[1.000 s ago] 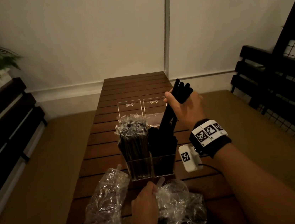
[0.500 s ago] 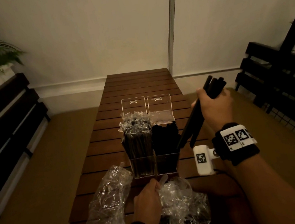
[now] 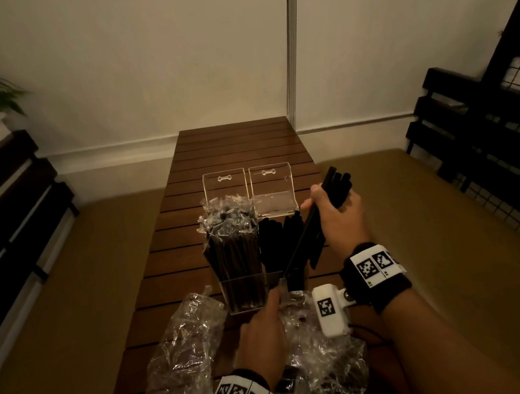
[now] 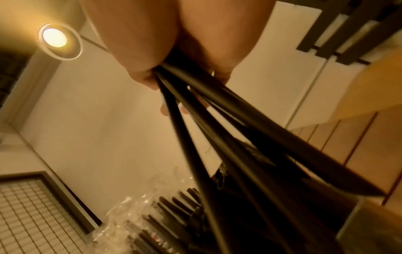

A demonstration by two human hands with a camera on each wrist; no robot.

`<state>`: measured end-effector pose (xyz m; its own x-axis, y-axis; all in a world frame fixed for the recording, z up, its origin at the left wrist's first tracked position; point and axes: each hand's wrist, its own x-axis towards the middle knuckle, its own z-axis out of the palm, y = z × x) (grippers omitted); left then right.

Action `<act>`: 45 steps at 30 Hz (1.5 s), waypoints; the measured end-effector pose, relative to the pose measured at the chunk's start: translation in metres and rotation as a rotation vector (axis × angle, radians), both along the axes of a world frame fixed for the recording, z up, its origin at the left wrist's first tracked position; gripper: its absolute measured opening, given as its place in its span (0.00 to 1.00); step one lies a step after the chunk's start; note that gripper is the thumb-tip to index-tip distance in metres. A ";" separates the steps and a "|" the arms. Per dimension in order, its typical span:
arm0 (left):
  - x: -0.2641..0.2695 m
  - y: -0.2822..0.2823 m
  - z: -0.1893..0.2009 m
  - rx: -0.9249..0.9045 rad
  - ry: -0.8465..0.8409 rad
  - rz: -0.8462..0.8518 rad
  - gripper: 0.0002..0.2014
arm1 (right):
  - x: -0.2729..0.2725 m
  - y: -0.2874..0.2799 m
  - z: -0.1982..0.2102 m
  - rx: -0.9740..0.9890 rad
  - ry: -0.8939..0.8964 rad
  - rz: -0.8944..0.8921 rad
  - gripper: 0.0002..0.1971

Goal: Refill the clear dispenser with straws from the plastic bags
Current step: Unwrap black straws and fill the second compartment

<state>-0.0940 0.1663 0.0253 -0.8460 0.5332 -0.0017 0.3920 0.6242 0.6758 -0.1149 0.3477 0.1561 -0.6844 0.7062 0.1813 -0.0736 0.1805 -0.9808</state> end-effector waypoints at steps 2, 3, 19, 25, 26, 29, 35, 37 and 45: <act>-0.001 0.002 0.008 -0.049 0.017 -0.006 0.35 | -0.003 -0.003 0.000 -0.058 0.039 0.008 0.11; -0.002 0.003 0.012 -0.066 0.022 -0.011 0.38 | -0.004 -0.003 -0.001 -0.080 0.049 0.007 0.13; -0.020 0.012 0.022 -0.207 0.088 -0.046 0.41 | -0.015 -0.001 -0.004 -0.335 0.261 -0.055 0.03; -0.028 0.011 0.018 -0.070 0.050 -0.072 0.39 | -0.020 -0.001 -0.008 -0.363 0.263 -0.069 0.02; -0.030 0.011 0.018 -0.066 0.055 -0.078 0.39 | -0.021 -0.001 -0.008 -0.365 0.262 -0.070 0.02; -0.032 0.010 0.025 -0.060 0.054 -0.092 0.39 | -0.023 -0.003 -0.009 -0.354 0.265 -0.071 0.05; -0.034 0.010 0.024 -0.057 0.056 -0.111 0.37 | -0.027 0.000 -0.011 -0.365 0.287 -0.136 0.04; -0.036 0.009 0.022 -0.065 0.072 -0.114 0.38 | -0.029 0.002 -0.012 -0.379 0.278 -0.161 0.03; -0.037 0.008 0.025 -0.063 0.077 -0.121 0.34 | -0.031 -0.005 -0.022 -0.290 0.230 -0.069 0.07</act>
